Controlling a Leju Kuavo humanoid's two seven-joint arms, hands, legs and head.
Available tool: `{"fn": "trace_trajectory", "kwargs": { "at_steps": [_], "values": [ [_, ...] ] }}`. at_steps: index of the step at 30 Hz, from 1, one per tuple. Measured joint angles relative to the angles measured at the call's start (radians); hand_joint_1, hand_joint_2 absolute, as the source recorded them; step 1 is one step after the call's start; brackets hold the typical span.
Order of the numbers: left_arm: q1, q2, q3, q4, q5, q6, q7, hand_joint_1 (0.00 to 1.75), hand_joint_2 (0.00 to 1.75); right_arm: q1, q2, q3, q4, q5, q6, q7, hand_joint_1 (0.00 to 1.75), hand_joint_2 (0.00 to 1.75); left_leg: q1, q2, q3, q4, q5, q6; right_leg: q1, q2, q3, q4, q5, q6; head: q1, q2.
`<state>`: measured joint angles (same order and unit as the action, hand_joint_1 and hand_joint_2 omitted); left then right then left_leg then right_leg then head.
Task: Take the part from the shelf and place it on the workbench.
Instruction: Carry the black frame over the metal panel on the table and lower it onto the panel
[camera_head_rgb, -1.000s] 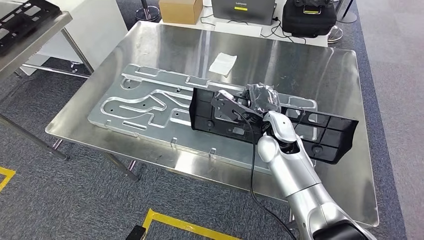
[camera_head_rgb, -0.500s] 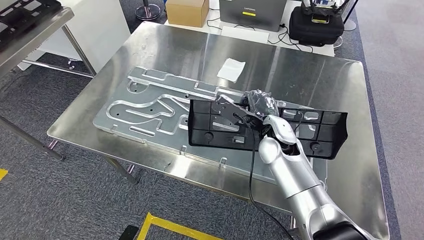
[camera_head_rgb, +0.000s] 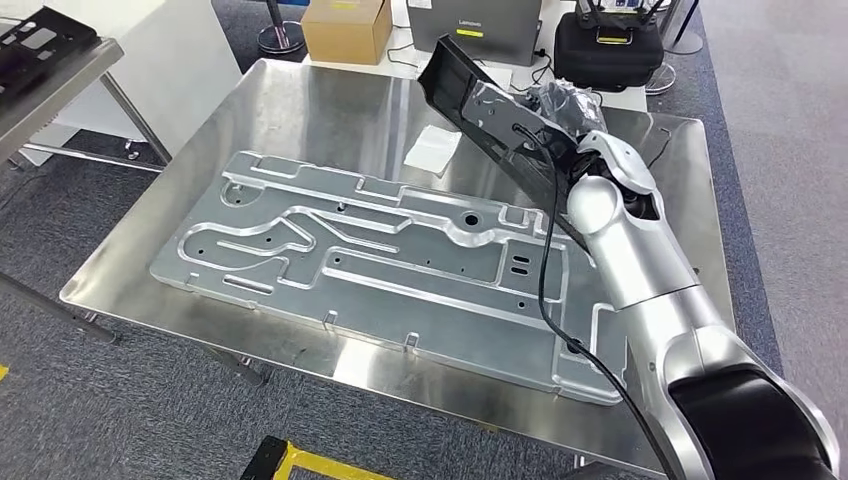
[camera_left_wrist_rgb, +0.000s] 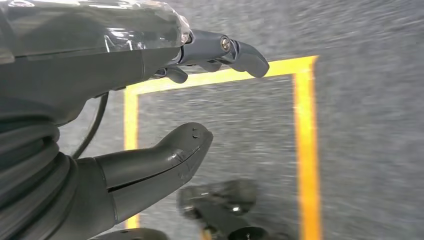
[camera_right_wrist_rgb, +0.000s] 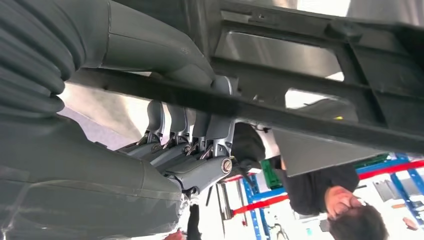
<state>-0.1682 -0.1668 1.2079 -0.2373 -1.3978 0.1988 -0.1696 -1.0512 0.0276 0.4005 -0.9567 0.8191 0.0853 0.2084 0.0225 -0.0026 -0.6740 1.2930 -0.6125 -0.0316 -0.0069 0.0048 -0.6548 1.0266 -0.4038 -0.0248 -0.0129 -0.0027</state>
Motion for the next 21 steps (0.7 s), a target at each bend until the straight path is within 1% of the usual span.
{"fn": "trace_trajectory", "kwargs": {
  "at_steps": [1,2,3,4,5,6,7,8,9,11,15,21],
  "values": [
    [-0.003,0.0,-0.001,0.0,0.008,-0.008,-0.009,0.0,1.75,0.009,-0.006,0.0,0.0,0.003,-0.004,-0.002,1.75,1.75,-0.001,0.0,-0.016,0.005,0.015,0.003,0.003,0.001,0.004,0.0,-0.003,-0.001,0.0,0.0],
    [-0.005,0.0,-0.001,0.0,0.016,-0.017,-0.013,0.0,1.75,0.019,-0.01,0.0,0.0,0.005,-0.008,-0.004,1.75,1.75,-0.002,0.0,-0.011,-0.032,0.051,0.008,0.006,0.003,0.009,0.001,-0.006,-0.002,0.0,0.0],
    [-0.007,0.0,-0.002,0.0,0.022,-0.023,-0.015,0.0,1.75,0.028,-0.014,0.0,0.0,0.006,-0.012,-0.004,1.75,1.75,-0.005,0.0,0.01,-0.099,0.101,0.016,0.008,0.006,0.015,0.001,-0.009,-0.002,-0.001,0.0],
    [-0.009,0.0,-0.002,0.0,0.028,-0.025,-0.017,0.0,1.75,0.037,-0.018,-0.001,0.0,0.007,-0.018,-0.004,1.75,1.75,-0.009,0.0,0.032,-0.165,0.14,0.025,0.009,0.007,0.019,0.001,-0.011,-0.001,-0.001,0.0],
    [-0.011,0.001,-0.003,0.0,0.033,-0.024,-0.019,0.0,1.75,0.044,-0.023,-0.002,0.001,0.007,-0.024,-0.004,1.75,1.75,-0.014,0.001,0.049,-0.222,0.162,0.033,0.01,0.009,0.02,0.001,-0.011,0.002,-0.001,0.0],
    [-0.013,0.001,-0.004,0.0,0.036,-0.021,-0.021,0.0,1.75,0.052,-0.03,-0.004,0.001,0.007,-0.03,-0.004,1.75,1.75,-0.018,0.0,0.059,-0.255,0.174,0.039,0.01,0.009,0.019,0.001,-0.012,0.006,-0.003,0.0],
    [-0.013,0.001,-0.006,0.0,0.038,-0.018,-0.021,0.0,1.75,0.061,-0.038,-0.007,0.002,0.007,-0.034,-0.004,1.75,1.75,-0.02,0.0,0.061,-0.268,0.173,0.041,0.01,0.009,0.017,0.002,-0.013,0.01,-0.004,0.0],
    [-0.013,0.001,-0.008,0.0,0.04,-0.015,-0.023,0.0,1.75,0.071,-0.046,-0.01,0.002,0.007,-0.038,-0.004,1.75,1.75,-0.021,-0.002,0.062,-0.274,0.176,0.039,0.011,0.009,0.015,0.002,-0.013,0.011,-0.005,0.0],
    [-0.012,0.0,-0.01,0.0,0.044,-0.013,-0.025,0.0,1.75,0.083,-0.053,-0.013,0.002,0.007,-0.04,-0.005,1.75,1.75,-0.02,-0.004,0.064,-0.276,0.184,0.037,0.012,0.008,0.015,0.003,-0.014,0.01,-0.006,0.0],
    [-0.011,-0.001,-0.011,0.0,0.056,-0.011,-0.034,0.0,1.75,0.105,-0.066,-0.017,0.003,0.011,-0.046,-0.009,1.75,1.75,-0.021,-0.006,0.064,-0.277,0.187,0.033,0.012,0.007,0.017,0.001,-0.013,0.008,-0.004,0.0],
    [-0.012,-0.001,-0.013,0.0,0.072,-0.011,-0.046,0.0,1.75,0.142,-0.083,-0.02,0.003,0.023,-0.051,-0.016,1.75,1.75,-0.022,-0.007,0.063,-0.276,0.187,0.038,0.01,0.006,0.02,-0.007,-0.01,0.017,-0.004,0.0],
    [-0.012,-0.002,-0.021,0.0,0.085,-0.011,-0.048,0.0,1.75,0.181,-0.089,-0.023,0.001,0.029,-0.055,-0.023,1.75,1.75,-0.022,-0.006,0.063,-0.276,0.186,0.042,0.01,0.007,0.023,-0.013,-0.007,0.023,-0.004,0.0]
  ]
}}
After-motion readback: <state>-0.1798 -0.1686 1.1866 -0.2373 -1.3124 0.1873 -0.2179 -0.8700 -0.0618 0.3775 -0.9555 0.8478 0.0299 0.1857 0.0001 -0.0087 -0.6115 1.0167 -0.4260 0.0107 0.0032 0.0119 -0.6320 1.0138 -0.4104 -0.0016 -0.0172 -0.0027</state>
